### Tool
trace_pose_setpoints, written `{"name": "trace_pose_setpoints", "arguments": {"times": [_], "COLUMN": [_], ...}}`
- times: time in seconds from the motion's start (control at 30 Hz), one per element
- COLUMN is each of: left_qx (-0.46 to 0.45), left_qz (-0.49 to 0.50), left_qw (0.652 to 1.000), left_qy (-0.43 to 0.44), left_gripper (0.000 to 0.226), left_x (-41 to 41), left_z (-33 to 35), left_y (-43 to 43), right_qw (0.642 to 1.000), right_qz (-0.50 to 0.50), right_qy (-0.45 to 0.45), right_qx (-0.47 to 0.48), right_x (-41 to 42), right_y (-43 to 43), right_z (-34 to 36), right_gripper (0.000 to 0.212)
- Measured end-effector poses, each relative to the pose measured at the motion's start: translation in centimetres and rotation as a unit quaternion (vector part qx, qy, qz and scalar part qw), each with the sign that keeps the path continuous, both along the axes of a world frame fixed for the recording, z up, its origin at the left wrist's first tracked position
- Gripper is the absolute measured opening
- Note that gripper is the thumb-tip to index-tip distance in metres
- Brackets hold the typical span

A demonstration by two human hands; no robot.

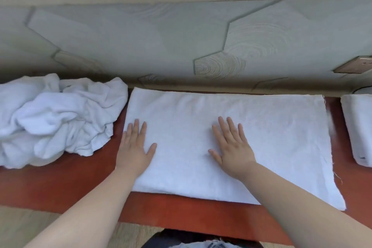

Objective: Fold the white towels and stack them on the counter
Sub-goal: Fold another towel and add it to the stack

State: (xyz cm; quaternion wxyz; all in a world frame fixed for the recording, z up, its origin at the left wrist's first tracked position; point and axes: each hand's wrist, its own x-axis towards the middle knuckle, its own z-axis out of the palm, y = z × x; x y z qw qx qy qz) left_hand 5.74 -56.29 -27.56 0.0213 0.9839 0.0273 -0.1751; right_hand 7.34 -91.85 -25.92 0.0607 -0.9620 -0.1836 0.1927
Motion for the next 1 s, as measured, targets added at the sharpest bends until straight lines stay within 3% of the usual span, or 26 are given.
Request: {"name": "trace_pose_setpoints", "arguments": {"times": [0.07, 0.23, 0.43, 0.6, 0.9, 1.0], "left_qx": [-0.001, -0.007, -0.065, -0.082, -0.084, -0.086], "left_qz": [0.006, 0.033, 0.042, 0.028, 0.043, 0.058], "left_qw": [1.0, 0.999, 0.997, 0.995, 0.993, 0.992], "left_qy": [0.005, -0.001, -0.032, -0.05, -0.078, -0.074], "left_gripper": [0.086, 0.088, 0.087, 0.089, 0.091, 0.088], "left_x": [-0.8, -5.4, -6.7, -7.0, -7.3, -7.3], "left_z": [0.2, 0.1, -0.7, -1.2, -1.6, -1.3], "left_y": [1.4, 4.5, 5.6, 6.0, 6.3, 6.2], "right_qw": [0.999, 0.999, 0.996, 0.982, 0.98, 0.988], "right_qz": [0.046, 0.007, 0.056, 0.186, 0.192, 0.155], "right_qy": [0.012, 0.035, 0.04, -0.011, 0.013, -0.02], "right_qx": [0.0, -0.037, -0.064, -0.035, -0.045, -0.008], "right_x": [1.3, 6.3, 12.8, 14.0, 17.1, 15.1], "right_y": [3.4, 10.8, 17.4, 23.9, 30.6, 29.7], "right_z": [-0.4, -1.5, -1.5, -1.4, -1.4, -0.3], "right_gripper": [0.078, 0.077, 0.077, 0.082, 0.08, 0.08]}}
